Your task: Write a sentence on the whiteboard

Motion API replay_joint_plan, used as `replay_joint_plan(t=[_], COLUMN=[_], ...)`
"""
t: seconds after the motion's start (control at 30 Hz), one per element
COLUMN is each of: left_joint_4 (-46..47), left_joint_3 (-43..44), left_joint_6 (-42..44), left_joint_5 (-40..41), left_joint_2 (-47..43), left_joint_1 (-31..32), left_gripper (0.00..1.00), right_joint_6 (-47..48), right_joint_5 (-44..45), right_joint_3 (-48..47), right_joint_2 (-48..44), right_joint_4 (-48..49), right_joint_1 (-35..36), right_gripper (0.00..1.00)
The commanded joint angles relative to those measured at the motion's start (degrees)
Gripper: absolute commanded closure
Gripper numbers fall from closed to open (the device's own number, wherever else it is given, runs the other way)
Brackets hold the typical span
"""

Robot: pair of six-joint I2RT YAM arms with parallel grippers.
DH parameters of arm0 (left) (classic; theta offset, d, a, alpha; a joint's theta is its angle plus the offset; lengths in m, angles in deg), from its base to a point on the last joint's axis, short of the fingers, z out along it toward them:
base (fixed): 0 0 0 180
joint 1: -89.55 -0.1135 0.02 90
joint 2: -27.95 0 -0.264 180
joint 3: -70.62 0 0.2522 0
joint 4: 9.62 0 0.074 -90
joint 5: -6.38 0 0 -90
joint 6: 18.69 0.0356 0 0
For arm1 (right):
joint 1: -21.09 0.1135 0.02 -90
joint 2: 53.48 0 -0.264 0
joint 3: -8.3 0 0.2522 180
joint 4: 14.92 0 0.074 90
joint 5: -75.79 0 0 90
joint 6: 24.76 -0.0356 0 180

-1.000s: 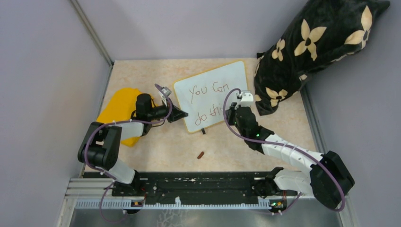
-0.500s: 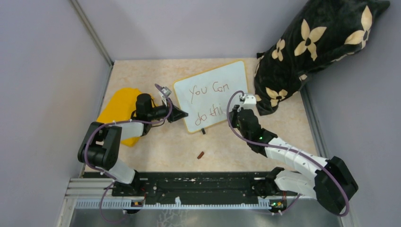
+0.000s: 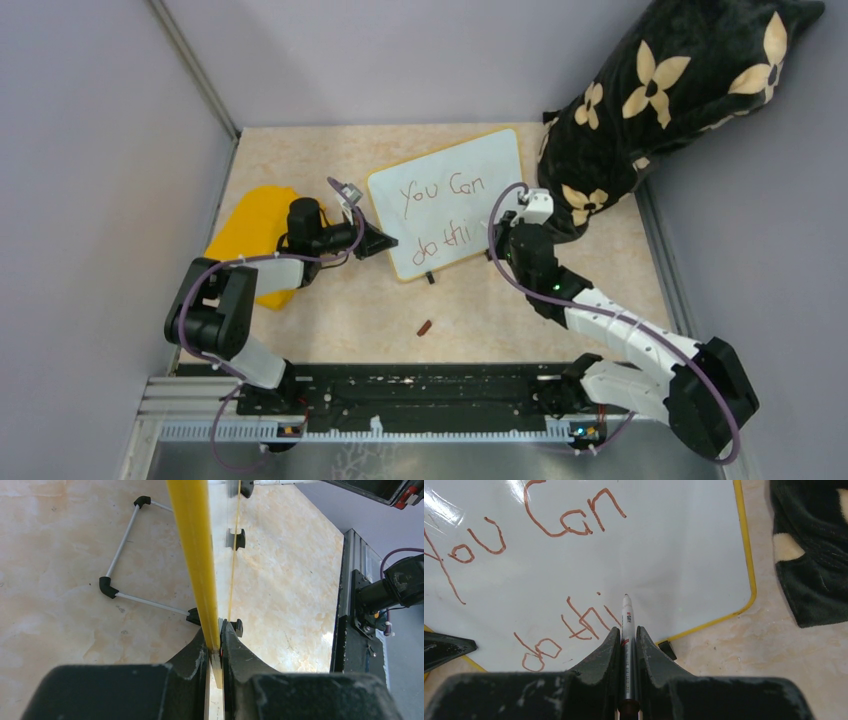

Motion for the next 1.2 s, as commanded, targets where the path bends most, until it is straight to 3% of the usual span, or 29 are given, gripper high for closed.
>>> replay_joint_plan(t=[0.0, 0.8, 1.17], left_joint_4=[-7.1, -7.4, -7.4], left_joint_3=[-1.1, -1.0, -1.0], left_joint_6=[6.0, 6.2, 6.2], left_joint_5=[3.1, 3.2, 3.2], left_joint_2=[1.5, 1.4, 1.5], left_joint_1=[1.2, 1.2, 1.2], left_gripper=[1.0, 1.0, 1.0], right_joint_6=[0.6, 2.1, 1.8], right_joint_5=[0.8, -0.1, -4.9], right_joint_3=[-3.7, -4.8, -4.3], right_joint_2=[1.5, 5.9, 6.9], right_joint_4=[3.3, 5.4, 5.9], right_joint_1=[-0.6, -1.6, -1.7], right_gripper=[1.0, 1.0, 1.0])
